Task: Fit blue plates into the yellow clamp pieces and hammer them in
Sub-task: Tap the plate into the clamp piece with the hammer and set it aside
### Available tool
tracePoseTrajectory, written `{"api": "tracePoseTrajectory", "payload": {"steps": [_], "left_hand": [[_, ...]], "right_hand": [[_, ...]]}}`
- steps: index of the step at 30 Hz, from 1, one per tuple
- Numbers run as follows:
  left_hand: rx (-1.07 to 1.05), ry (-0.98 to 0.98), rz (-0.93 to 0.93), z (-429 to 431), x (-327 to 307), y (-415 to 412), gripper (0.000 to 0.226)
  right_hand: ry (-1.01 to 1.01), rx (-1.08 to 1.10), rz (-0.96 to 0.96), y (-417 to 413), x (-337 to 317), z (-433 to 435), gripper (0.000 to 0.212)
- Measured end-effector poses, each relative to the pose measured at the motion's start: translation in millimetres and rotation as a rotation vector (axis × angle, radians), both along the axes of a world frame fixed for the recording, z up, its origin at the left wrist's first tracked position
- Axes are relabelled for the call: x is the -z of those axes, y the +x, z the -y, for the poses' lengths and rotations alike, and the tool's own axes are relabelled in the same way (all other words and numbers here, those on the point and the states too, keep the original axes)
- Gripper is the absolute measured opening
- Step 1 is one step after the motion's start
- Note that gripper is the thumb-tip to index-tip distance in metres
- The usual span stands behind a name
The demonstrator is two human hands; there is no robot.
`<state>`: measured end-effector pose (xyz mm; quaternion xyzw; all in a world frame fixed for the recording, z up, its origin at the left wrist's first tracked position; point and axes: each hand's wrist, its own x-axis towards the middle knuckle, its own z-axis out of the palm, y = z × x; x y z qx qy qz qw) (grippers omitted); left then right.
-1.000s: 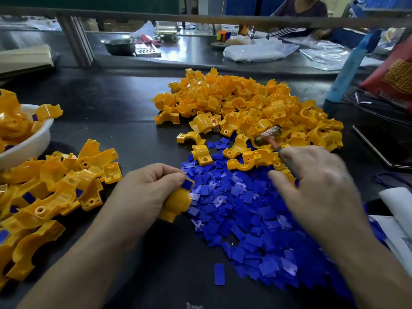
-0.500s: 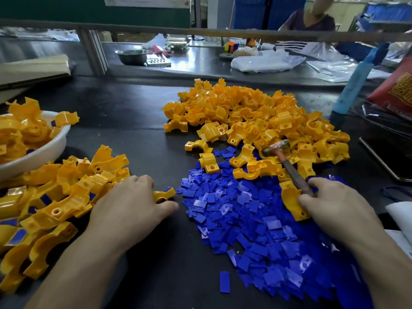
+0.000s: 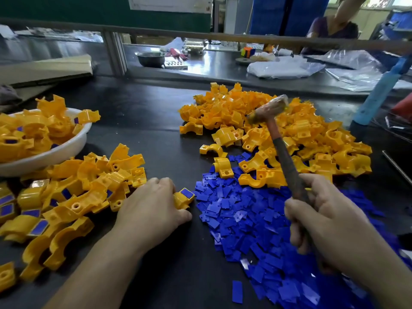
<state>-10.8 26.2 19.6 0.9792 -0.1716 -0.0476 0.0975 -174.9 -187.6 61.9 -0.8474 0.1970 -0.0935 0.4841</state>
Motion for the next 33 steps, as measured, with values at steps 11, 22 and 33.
{"api": "tracePoseTrajectory", "payload": {"steps": [11, 22, 33], "left_hand": [[0.03, 0.057, 0.147, 1.2, 5.2, -1.0, 0.046], [0.048, -0.002, 0.138, 0.5, 7.0, 0.7, 0.044], [0.055, 0.009, 0.147, 2.3, 7.8, 2.0, 0.047]], "right_hand": [[-0.205, -0.297, -0.071, -0.3, 2.9, -25.7, 0.038], [-0.35, -0.295, -0.095, 1.7, 4.2, -37.0, 0.041], [-0.425, -0.313, -0.149, 3.5, 3.8, -39.9, 0.036]]}}
